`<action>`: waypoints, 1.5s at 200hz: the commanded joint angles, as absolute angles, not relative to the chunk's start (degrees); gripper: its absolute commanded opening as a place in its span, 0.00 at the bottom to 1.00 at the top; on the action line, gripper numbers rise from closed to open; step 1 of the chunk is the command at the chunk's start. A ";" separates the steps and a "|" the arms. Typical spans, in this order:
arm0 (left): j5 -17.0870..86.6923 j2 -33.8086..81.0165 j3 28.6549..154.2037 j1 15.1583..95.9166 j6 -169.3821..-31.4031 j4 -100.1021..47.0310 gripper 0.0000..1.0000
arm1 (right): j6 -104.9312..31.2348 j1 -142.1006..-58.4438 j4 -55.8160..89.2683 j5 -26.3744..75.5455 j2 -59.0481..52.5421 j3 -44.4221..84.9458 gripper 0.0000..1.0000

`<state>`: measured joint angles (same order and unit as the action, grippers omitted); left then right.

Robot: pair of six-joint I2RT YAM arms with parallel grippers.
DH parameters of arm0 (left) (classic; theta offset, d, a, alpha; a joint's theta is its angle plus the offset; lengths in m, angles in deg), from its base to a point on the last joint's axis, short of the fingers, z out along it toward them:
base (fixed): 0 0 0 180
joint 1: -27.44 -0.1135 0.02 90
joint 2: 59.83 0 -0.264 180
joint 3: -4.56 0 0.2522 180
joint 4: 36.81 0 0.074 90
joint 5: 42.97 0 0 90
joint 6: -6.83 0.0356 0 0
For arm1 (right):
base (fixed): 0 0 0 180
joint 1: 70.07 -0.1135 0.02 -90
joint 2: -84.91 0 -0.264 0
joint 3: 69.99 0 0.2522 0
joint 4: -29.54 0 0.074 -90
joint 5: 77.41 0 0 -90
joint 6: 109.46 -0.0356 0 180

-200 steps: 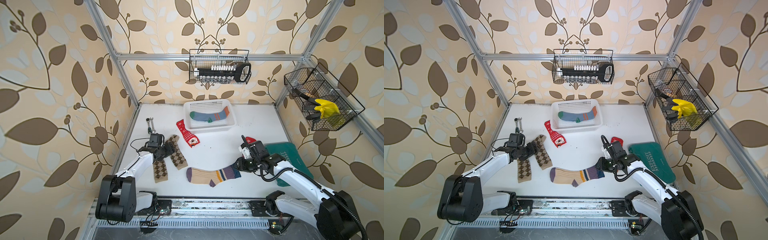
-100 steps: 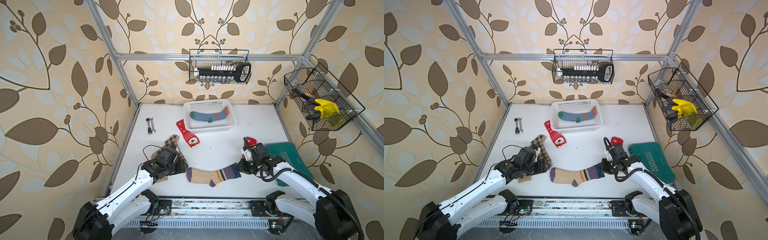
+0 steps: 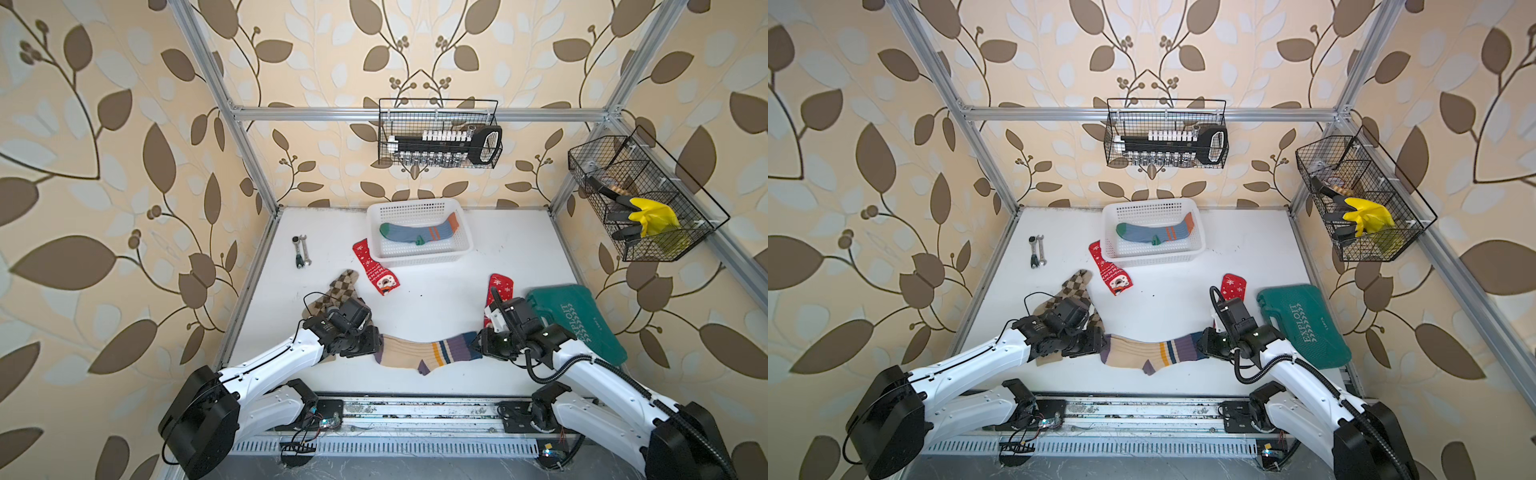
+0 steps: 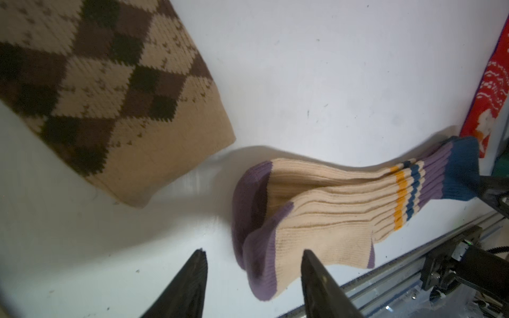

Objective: Place the socks together as a pair
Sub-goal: Pick up a pair of socks from the center of the board.

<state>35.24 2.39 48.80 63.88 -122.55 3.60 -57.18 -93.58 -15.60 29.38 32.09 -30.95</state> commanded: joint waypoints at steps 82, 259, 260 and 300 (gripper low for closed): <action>31.17 6.77 47.06 65.32 -123.30 -4.35 0.49 | -57.32 -94.80 -16.57 25.00 25.09 -29.41 0.46; 33.03 4.83 59.85 65.23 -120.54 4.37 0.00 | -48.72 -95.64 -24.03 26.61 21.01 -12.22 0.00; 33.17 4.89 60.18 65.19 -120.44 4.46 0.00 | -48.59 -95.56 -24.08 26.67 20.97 -11.99 0.00; 32.68 11.37 76.49 59.57 -115.58 8.64 0.00 | -42.20 -89.85 -26.66 31.52 14.70 2.41 0.00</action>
